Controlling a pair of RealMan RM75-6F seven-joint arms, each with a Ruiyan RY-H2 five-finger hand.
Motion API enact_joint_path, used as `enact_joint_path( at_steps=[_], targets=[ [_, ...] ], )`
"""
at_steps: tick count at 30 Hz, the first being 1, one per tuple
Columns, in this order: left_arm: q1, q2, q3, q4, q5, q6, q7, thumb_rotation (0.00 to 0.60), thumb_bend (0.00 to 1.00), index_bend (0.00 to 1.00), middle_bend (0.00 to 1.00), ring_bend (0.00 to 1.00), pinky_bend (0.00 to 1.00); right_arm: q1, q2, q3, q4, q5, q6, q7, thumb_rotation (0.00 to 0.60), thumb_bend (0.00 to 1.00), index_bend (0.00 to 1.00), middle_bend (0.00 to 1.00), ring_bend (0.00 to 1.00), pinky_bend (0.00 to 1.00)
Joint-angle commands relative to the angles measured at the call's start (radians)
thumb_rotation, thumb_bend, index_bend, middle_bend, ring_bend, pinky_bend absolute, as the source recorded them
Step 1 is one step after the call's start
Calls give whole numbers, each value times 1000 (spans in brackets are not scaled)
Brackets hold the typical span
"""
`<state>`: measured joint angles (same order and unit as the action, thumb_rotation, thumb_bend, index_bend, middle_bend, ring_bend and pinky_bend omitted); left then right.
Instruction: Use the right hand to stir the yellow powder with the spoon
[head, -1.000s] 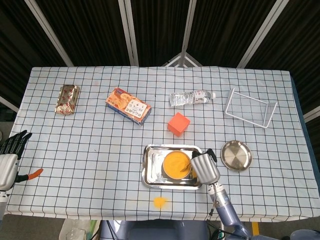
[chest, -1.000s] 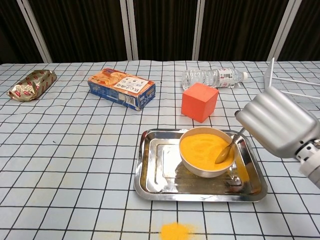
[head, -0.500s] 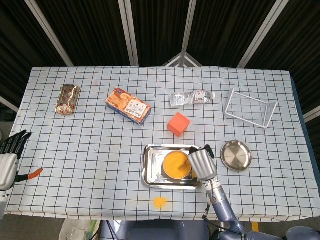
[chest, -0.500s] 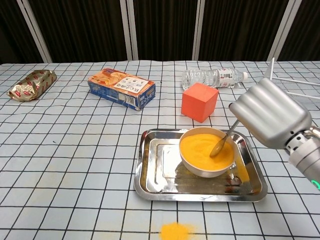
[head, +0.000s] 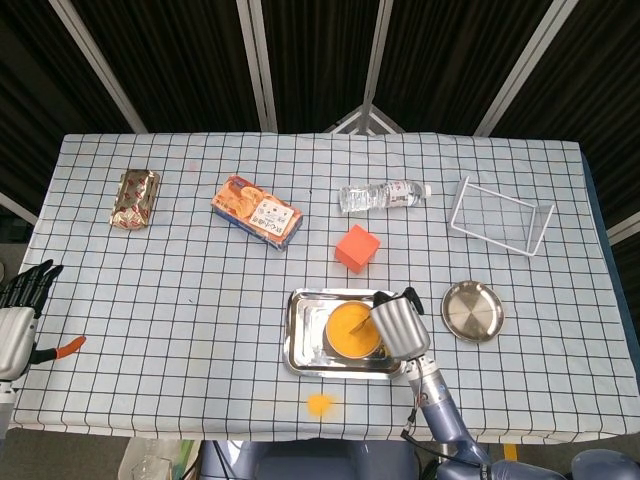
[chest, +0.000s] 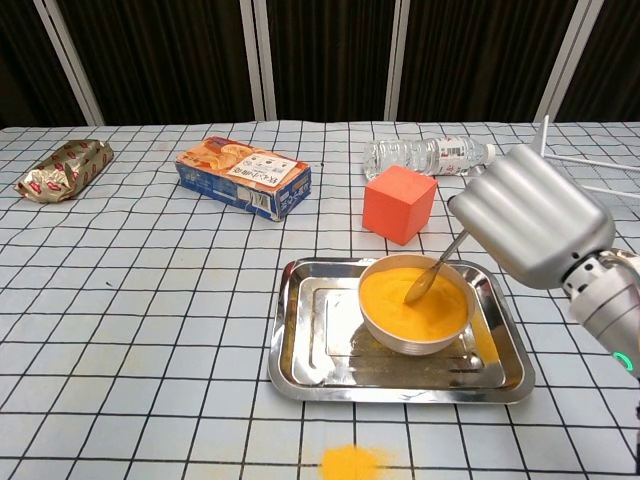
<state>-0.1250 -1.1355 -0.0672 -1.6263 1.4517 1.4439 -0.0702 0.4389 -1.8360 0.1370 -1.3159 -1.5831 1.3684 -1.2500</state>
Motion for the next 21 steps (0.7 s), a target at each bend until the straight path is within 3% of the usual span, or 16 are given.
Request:
enact_joint_path(
  at_steps=[1,11,21],
  targets=[
    [1,0,0,0,1,2,-1,600,0,0,0,0,0,-1,13,0,-19,-5,7,-14,600,733,871,997,1000,828],
    [1,0,1,-1,2,1,-2,600,0,0,0,0,0,2,46,18,-58,9,11,-38,600,734,871,997,1000,828],
    [-1,1,0,-1,-1,-3,-2,600,0,0,0,0,0,16,6,14,-8,34,-16,-32,600,733,871,997,1000,828]
  ],
)
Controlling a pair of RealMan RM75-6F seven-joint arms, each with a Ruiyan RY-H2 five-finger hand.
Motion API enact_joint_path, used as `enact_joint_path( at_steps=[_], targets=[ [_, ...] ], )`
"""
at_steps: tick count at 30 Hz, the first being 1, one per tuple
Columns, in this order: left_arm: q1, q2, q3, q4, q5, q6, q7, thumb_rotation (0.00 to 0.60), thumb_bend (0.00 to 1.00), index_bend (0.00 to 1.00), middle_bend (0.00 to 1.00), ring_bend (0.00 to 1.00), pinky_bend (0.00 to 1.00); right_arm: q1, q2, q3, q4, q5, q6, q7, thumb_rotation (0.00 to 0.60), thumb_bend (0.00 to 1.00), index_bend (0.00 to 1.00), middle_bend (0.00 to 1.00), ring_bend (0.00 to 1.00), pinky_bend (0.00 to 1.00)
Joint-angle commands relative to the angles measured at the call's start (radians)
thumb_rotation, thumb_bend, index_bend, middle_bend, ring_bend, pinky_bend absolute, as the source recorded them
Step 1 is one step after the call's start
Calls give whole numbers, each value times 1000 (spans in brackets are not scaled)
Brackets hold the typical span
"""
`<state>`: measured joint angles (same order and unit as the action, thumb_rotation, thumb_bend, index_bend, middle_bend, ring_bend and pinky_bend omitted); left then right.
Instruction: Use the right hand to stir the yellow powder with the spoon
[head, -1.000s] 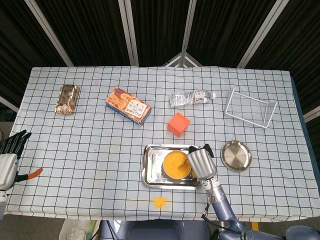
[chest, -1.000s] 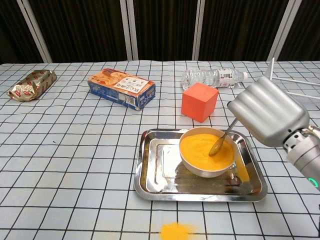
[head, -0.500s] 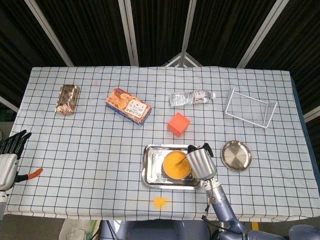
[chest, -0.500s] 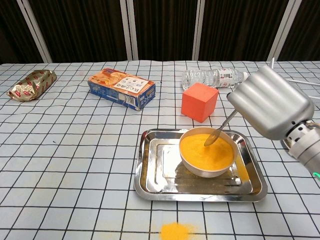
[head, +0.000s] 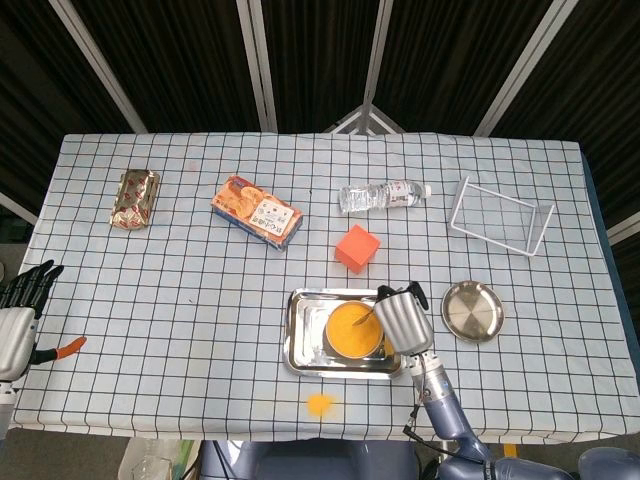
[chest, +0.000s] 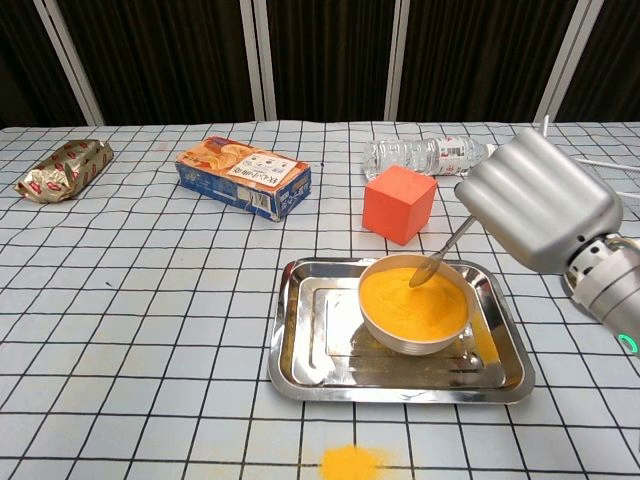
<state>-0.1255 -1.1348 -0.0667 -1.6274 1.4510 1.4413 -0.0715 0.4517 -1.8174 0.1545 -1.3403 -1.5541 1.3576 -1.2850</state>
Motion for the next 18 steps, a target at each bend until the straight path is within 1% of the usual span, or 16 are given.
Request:
enact_joint_path(
  at_steps=[1,11,18],
  targets=[
    [0,0,0,0,-1,-1,-1,600,0,0,0,0,0,4,-18,-5,23,5,-4,5,600,733,871,997,1000,828],
    [-1,2,2,-2,1,-3,-3,600,0,0,0,0,0,19,-50,5,59,15,-2,14,600,734,871,997,1000,828],
    [-2,2,2,-1,1,-6,-6,600,0,0,0,0,0,12,-52,-18,64,16,-1,24,600,733,871,997,1000,828]
  ],
)
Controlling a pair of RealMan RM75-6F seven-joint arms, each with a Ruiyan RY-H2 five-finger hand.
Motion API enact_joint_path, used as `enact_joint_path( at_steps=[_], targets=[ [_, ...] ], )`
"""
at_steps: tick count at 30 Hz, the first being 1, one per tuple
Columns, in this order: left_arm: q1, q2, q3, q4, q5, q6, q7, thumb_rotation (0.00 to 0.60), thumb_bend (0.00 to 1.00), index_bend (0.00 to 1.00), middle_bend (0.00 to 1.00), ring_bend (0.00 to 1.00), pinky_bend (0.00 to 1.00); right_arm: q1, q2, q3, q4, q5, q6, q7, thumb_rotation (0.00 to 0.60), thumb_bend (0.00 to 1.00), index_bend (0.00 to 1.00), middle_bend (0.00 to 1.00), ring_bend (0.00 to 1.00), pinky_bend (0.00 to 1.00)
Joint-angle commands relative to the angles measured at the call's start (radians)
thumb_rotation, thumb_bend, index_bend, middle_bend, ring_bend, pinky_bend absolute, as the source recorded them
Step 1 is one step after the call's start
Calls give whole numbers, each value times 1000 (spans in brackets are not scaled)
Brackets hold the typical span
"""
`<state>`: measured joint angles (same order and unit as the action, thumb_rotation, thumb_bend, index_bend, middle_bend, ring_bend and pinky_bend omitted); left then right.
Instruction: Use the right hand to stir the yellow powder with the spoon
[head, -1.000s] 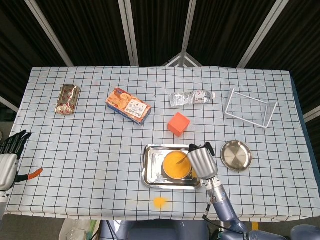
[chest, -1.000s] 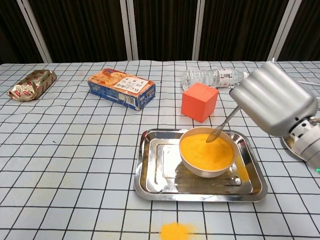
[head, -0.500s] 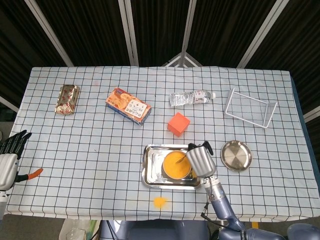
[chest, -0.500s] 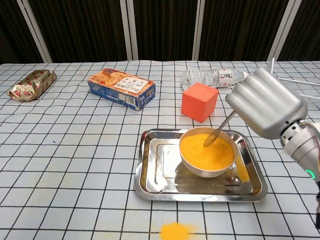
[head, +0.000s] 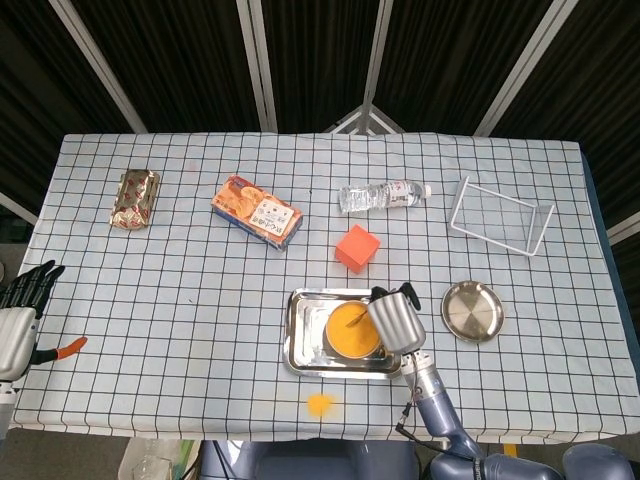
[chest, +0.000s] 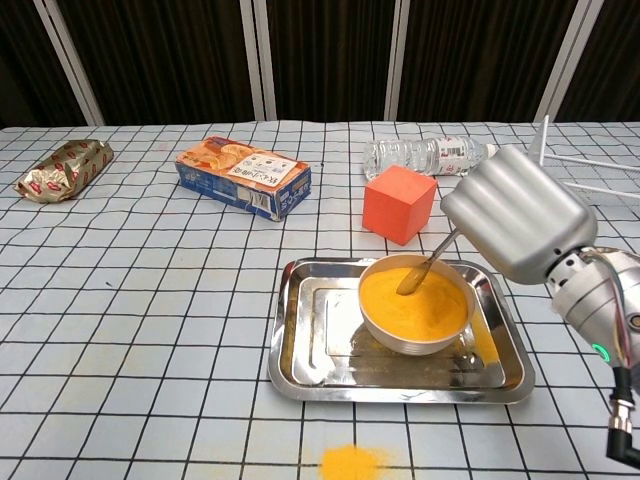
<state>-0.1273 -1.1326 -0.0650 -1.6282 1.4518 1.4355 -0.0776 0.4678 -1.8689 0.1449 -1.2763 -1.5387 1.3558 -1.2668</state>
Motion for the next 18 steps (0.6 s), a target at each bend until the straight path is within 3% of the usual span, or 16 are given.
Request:
enact_joint_path(
  at_steps=[1,18],
  targets=[
    [0,0,0,0,1,0,0,600,0,0,0,0,0,-7,0,-14,-1,0,2,9,600,733,871,997,1000,828],
    [3,1,1,-5,5,7,-3,600,0,0,0,0,0,-56,34,-77,-56,-22,33,19,600,733,871,997,1000,828]
  ],
)
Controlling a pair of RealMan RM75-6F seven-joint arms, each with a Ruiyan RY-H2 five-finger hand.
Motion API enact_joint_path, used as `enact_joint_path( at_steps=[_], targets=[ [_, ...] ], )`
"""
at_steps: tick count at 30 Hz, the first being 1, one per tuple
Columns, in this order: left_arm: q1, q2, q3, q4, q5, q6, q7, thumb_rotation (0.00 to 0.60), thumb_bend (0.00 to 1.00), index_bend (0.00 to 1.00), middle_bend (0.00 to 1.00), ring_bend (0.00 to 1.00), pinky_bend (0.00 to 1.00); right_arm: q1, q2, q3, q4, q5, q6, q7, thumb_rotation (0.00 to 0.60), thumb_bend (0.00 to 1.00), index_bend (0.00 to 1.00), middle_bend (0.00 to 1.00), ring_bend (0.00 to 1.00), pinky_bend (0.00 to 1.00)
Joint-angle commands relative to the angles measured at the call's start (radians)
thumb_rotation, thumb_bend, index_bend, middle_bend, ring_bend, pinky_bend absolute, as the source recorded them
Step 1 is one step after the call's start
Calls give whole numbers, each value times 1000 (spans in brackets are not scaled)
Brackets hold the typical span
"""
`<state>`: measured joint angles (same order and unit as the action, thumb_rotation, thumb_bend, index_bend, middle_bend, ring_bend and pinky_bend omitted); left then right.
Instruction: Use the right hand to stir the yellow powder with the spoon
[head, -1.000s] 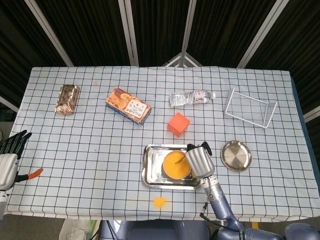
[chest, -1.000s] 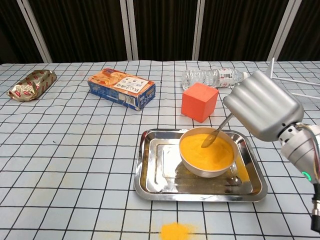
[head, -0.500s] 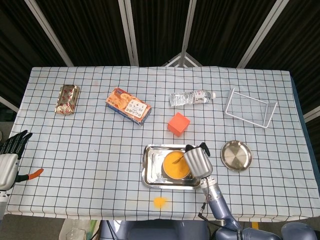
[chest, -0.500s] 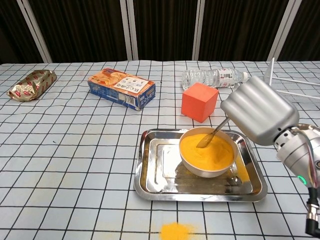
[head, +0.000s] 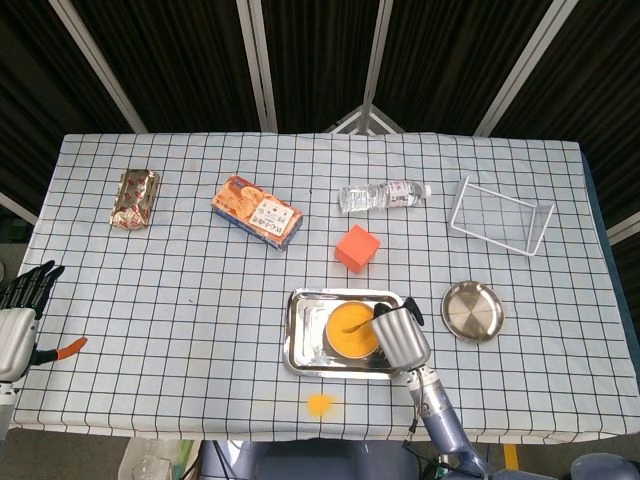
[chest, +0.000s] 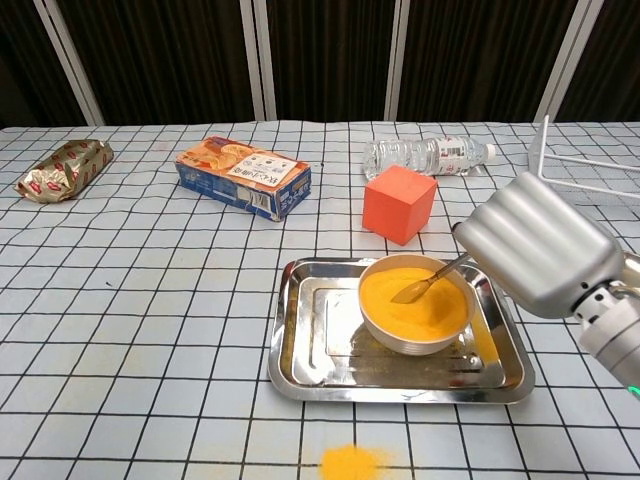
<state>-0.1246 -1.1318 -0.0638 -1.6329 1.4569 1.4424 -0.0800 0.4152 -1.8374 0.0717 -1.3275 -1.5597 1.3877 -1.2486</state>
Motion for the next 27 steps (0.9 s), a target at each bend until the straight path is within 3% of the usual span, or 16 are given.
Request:
enact_joint_path(
  at_steps=[1,9,27],
  targets=[
    [0,1,0,-1,0,0,-1,600,0,0,0,0,0,-6,4,-6,-7,-2,2,0,600,733,871,997,1000,828],
    [0,1,-1,-3,-3,-1,-1,600,0,0,0,0,0,-12,6,-9,-15,-15,7,9,600,734,871,997,1000,828],
    [-1,3,-3,-2,-7,-4,-8,600,0,0,0,0,0,32,16,85,-43,11,-9,-5,600,734,871,997,1000,828]
  ],
)
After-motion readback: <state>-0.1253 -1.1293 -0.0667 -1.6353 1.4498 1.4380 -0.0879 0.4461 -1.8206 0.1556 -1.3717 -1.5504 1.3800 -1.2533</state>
